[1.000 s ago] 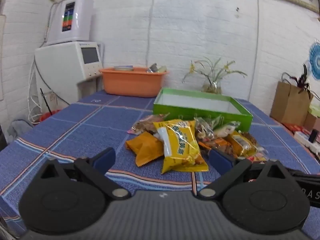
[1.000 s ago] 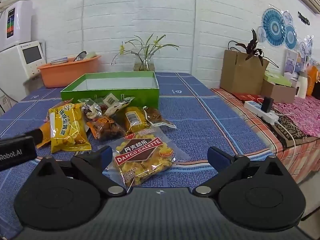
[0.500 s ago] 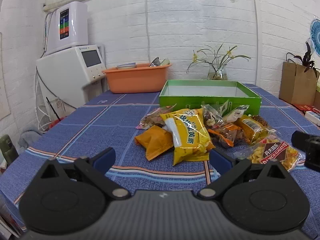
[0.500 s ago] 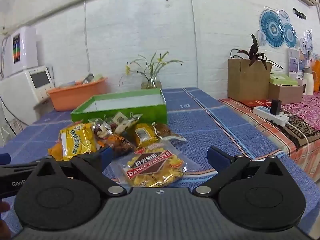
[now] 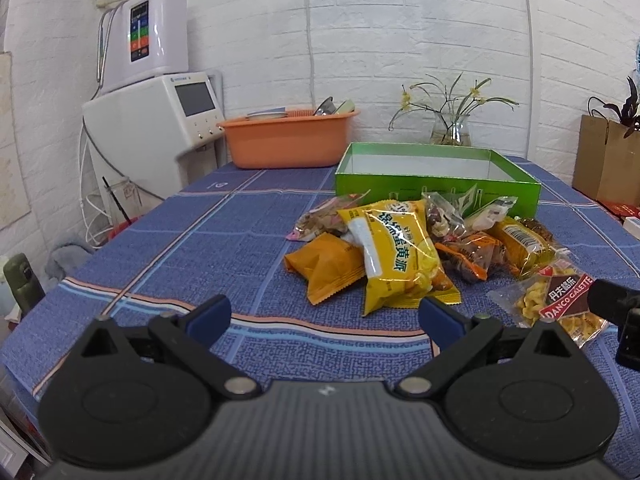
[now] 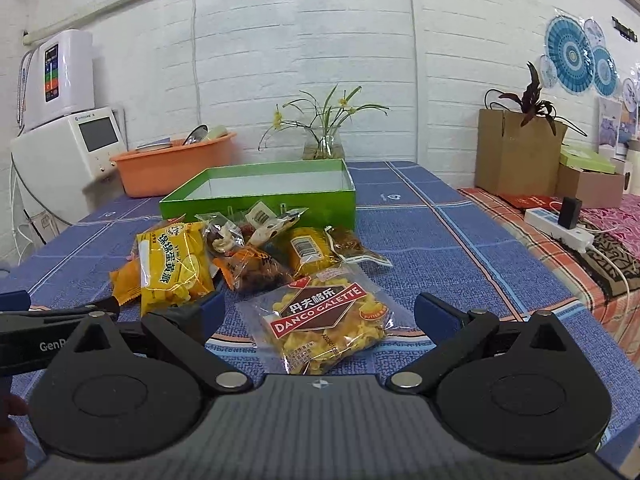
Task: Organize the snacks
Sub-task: 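Move both tools toward the snack pile beside the green box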
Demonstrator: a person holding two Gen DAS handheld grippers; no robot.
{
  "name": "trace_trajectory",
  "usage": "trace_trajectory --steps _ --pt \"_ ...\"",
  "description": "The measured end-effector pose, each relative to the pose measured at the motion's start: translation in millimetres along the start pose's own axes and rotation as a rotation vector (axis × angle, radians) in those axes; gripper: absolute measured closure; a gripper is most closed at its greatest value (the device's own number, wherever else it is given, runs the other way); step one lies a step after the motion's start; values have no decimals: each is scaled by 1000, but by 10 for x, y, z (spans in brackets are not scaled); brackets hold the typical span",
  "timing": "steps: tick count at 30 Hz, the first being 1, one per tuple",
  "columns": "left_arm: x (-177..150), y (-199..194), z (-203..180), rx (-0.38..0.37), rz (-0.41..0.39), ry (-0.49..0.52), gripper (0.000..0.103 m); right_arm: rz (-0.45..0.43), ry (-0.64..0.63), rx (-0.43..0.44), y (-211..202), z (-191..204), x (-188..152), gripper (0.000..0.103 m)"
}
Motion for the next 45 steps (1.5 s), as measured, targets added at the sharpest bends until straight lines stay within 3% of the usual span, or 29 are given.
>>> trace_trajectory --steps 21,30,45 --pt "-50 85 -43 20 59 32 4 15 39 35 27 -21 -37 0" --pt "-67 53 -75 10 38 50 4 43 55 34 70 -36 -48 0" --pt "-98 95 -4 -18 65 3 4 15 52 47 34 -23 -47 0"
Point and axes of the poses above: each gripper's, at about its wrist camera, not at the fingertips, and y roughly the way its jaws point, z to its left, x to its top, the point moved 2 cm from there along y, roughly the way its jaws point, and after that the axes turned 6 degrees about z, right-handed, at the moved point
